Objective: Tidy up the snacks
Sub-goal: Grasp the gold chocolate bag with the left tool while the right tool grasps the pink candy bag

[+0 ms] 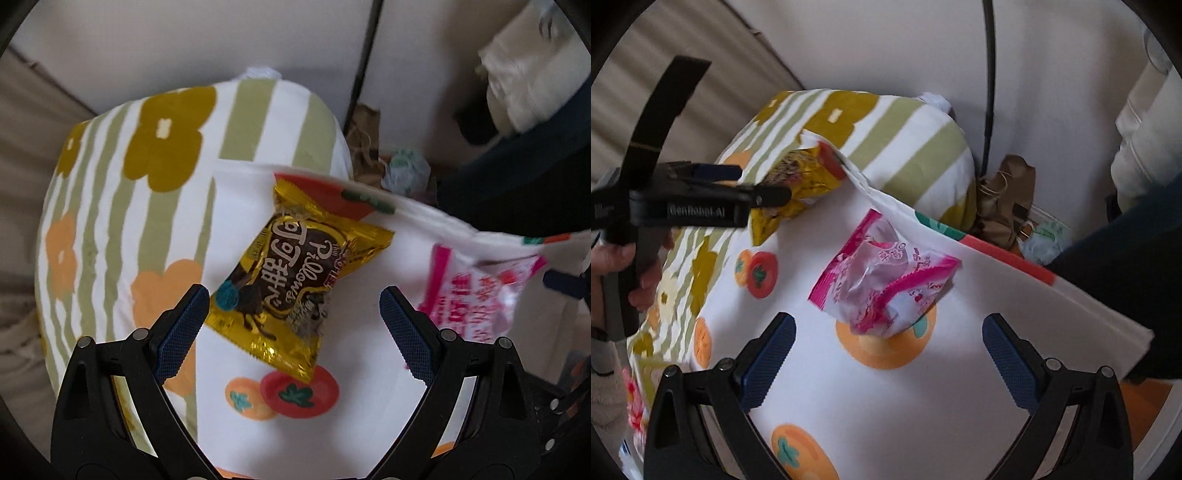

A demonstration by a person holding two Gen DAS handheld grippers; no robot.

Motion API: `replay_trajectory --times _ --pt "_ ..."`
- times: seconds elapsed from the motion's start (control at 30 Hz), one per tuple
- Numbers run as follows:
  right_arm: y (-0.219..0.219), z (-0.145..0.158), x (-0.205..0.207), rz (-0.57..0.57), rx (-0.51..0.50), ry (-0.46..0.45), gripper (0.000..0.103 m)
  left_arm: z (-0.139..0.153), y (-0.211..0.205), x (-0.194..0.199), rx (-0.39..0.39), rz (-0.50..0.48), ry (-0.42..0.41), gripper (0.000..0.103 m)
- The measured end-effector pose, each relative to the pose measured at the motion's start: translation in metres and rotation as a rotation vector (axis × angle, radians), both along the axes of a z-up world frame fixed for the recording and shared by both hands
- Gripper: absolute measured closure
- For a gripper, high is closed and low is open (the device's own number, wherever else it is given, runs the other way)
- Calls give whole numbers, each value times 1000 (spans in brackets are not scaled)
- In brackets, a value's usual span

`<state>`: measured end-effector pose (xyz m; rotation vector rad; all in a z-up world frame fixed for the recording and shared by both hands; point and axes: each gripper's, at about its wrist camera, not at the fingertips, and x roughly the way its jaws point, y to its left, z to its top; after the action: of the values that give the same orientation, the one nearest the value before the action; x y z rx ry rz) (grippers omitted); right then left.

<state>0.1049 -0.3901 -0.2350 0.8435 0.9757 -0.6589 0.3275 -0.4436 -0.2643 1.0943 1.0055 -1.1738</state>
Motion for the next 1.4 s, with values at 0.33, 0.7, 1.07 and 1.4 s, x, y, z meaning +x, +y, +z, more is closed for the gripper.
replay_trajectory --times 0.33,0.7,1.07,1.4 --pt "-8 -23 25 -109 0 -7 2 -28 -13 14 9 -9 11 12" --pt "-6 -35 45 -96 -42 23 3 -37 -7 9 -9 -9 -48 38" --pt "-1 -31 45 -7 -92 20 48 -29 9 0 -19 56 -50 40" --pt "2 -22 33 68 -83 -55 59 2 34 -5 -63 174 -73 40"
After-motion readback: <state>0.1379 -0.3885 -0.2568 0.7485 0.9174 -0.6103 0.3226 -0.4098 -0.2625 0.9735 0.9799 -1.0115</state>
